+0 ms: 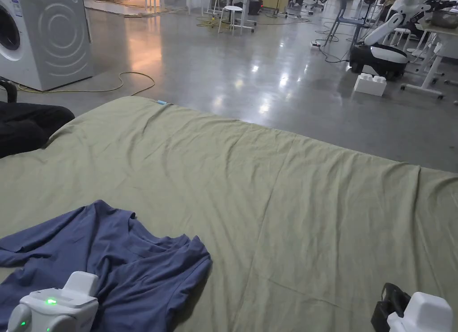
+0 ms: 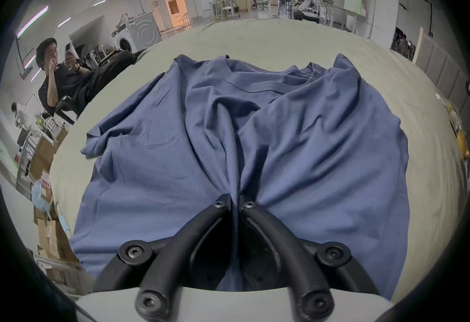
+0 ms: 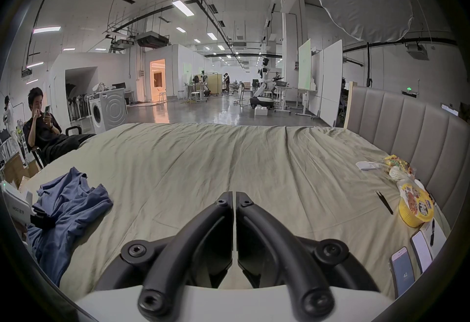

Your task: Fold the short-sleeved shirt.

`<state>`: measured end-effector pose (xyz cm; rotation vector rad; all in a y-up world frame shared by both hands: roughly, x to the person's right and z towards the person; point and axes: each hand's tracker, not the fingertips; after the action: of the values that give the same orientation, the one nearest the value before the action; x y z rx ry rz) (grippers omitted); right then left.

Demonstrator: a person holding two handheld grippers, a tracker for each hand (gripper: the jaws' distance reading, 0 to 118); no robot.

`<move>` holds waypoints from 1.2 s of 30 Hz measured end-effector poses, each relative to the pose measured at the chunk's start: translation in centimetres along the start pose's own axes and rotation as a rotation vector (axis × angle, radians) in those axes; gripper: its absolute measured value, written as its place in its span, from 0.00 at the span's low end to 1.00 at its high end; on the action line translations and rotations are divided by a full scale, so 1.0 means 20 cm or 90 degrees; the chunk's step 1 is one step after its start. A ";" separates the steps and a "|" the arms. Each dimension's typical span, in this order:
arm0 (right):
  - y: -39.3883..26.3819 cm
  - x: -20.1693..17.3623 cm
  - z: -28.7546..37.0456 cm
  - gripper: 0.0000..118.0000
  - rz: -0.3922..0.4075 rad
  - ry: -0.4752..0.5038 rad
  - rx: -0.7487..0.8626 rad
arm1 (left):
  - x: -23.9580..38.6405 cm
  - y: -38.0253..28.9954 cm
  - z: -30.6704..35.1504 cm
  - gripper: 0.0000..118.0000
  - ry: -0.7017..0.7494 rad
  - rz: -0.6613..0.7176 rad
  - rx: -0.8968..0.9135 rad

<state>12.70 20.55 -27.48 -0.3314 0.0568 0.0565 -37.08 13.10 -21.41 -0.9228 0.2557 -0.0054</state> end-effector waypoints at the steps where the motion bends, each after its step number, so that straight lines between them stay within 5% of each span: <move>1: 0.00 0.00 0.01 0.02 0.001 0.001 0.000 | -0.02 0.00 0.01 0.04 -0.004 0.016 0.009; 8: 0.00 0.01 0.02 0.02 0.004 0.001 0.003 | -0.10 0.10 0.10 0.03 -0.026 0.078 0.130; 15: 0.06 0.05 0.06 0.02 -0.006 -0.002 0.028 | -0.06 0.36 0.32 0.03 -0.029 0.043 0.246; 26: 0.19 0.20 0.20 0.02 -0.024 -0.017 0.086 | 0.42 0.81 0.87 0.03 -0.177 -0.002 0.438; 30: 0.22 0.29 0.26 0.02 -0.031 -0.037 0.108 | 0.30 0.69 0.78 0.03 -0.257 -0.041 0.445; 31: 0.23 0.31 0.28 0.02 -0.032 -0.043 0.112 | 0.54 0.87 0.89 0.03 -0.285 -0.033 0.446; 34: 0.24 0.39 0.33 0.02 -0.032 -0.064 0.124 | 0.64 0.85 0.90 0.03 -0.335 -0.074 0.448; 36: 0.23 0.45 0.36 0.02 -0.032 -0.079 0.128 | 1.11 1.03 0.93 0.03 -0.379 -0.086 0.438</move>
<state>21.65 27.74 -22.70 -0.1273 -0.0691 0.0218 -13.71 37.59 -31.73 -0.2250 -0.3511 0.0534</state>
